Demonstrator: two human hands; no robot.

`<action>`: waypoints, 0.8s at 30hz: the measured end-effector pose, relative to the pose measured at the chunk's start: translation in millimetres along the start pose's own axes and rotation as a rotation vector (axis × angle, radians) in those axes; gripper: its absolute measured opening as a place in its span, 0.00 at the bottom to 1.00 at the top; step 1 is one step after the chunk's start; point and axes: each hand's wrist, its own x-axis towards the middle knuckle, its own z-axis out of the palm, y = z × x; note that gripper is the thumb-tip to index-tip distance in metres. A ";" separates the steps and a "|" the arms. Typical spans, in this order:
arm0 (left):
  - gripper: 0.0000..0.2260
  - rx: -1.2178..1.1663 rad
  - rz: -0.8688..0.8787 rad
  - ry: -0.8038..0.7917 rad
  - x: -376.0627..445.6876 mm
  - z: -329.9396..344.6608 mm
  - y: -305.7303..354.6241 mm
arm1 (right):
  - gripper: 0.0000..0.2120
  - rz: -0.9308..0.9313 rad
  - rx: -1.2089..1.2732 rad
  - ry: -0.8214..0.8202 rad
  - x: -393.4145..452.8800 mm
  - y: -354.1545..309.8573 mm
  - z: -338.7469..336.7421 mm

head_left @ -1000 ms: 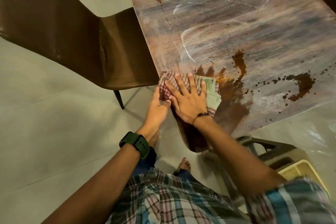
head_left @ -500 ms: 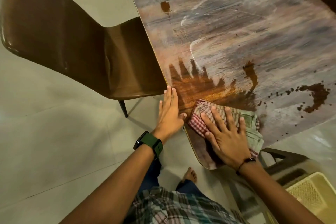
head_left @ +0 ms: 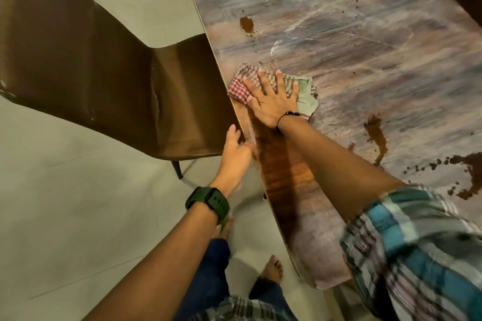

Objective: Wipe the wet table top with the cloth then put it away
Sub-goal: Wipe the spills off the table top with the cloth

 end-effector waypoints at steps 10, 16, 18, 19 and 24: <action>0.27 -0.491 -0.168 0.045 48.1 1.6 19.8 | 0.24 -0.079 -0.085 0.123 -187.9 22.2 73.4; 0.34 -0.738 -0.200 -0.069 56.8 -20.7 6.6 | 0.25 -0.076 -0.053 0.132 -44.4 -5.3 25.7; 0.35 -0.752 -0.201 -0.022 57.7 -16.4 4.5 | 0.24 -0.100 -0.050 0.119 6.2 -10.4 4.5; 0.34 -0.767 -0.201 0.012 57.3 -13.0 5.5 | 0.24 -0.110 -0.053 0.105 27.1 -12.2 -4.4; 0.28 -0.726 -0.159 0.292 59.2 14.4 21.1 | 0.24 -0.178 -0.063 0.041 36.3 -3.5 -7.6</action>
